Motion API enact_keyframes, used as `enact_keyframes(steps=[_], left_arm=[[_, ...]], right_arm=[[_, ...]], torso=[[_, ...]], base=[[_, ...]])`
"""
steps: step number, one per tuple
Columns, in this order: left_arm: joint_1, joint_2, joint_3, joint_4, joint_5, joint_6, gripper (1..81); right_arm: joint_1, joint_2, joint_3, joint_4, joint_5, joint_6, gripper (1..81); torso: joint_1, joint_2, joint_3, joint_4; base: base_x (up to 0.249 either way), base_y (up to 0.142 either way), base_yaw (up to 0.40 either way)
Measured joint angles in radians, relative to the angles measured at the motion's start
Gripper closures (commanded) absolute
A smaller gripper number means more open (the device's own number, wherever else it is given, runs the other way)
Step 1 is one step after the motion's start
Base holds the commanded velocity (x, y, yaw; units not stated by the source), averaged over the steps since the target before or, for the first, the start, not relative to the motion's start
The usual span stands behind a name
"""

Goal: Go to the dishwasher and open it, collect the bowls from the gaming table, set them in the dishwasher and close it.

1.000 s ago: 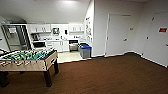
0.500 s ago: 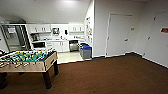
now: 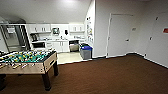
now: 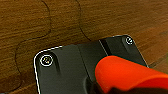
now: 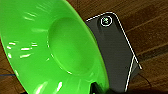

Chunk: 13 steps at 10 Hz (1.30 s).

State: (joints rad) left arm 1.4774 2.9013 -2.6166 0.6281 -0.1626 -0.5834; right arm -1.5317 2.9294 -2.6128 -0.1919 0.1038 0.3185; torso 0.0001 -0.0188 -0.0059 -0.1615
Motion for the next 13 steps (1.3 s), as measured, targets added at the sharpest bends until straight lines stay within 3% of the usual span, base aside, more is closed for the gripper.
enact_keyframes(steps=[13], left_arm=[[0.000,0.000,-0.002,0.000,0.000,0.000,81.1]], right_arm=[[0.002,0.009,-0.002,-0.002,0.001,0.000,81.1]], torso=[[0.000,0.000,0.000,0.000]], base=[[0.116,0.000,0.000]])
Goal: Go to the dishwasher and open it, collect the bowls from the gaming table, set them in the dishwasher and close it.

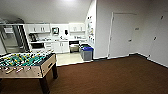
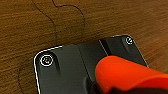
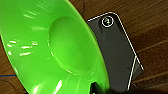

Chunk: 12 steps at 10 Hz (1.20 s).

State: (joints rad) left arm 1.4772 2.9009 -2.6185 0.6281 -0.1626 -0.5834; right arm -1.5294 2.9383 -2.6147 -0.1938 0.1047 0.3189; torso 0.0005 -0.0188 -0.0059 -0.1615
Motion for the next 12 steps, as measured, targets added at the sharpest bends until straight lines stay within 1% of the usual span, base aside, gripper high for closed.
enact_keyframes(steps=[12], left_arm=[[0.006,-0.002,0.000,0.000,-0.002,0.001,81.1]], right_arm=[[-0.002,0.005,-0.007,-0.008,0.000,0.000,81.1]], torso=[[0.000,0.000,0.000,0.000]], base=[[0.119,0.000,0.000]])
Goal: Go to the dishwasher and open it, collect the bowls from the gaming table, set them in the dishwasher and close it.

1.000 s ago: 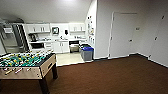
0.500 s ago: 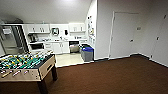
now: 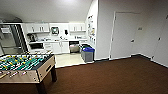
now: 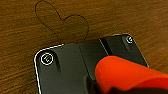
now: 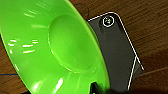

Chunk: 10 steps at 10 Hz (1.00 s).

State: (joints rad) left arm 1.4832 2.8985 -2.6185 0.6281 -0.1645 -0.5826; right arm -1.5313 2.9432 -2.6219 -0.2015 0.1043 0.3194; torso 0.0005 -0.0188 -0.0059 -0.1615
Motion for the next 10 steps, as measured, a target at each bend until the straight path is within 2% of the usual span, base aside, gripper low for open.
enact_keyframes(steps=[10], left_arm=[[0.000,0.001,0.000,0.000,-0.001,0.000,81.1]], right_arm=[[0.002,0.000,0.000,0.000,0.000,0.000,81.1]], torso=[[0.000,0.000,0.000,0.000]], base=[[0.121,0.000,0.000]])
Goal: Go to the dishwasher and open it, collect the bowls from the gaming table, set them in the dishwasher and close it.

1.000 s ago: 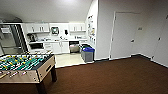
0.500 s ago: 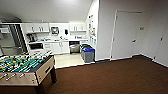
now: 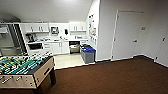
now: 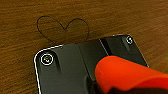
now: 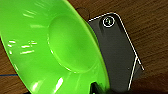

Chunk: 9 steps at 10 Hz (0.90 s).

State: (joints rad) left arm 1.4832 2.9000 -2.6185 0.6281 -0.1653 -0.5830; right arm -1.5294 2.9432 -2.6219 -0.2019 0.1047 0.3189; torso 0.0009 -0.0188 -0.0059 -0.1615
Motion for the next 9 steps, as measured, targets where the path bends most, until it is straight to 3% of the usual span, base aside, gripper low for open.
enact_keyframes(steps=[9], left_arm=[[0.004,0.000,0.000,0.000,0.000,0.000,81.1]], right_arm=[[0.000,0.000,0.000,0.000,0.000,0.000,81.1]], torso=[[0.000,0.000,0.000,0.000]], base=[[0.125,0.000,0.000]])
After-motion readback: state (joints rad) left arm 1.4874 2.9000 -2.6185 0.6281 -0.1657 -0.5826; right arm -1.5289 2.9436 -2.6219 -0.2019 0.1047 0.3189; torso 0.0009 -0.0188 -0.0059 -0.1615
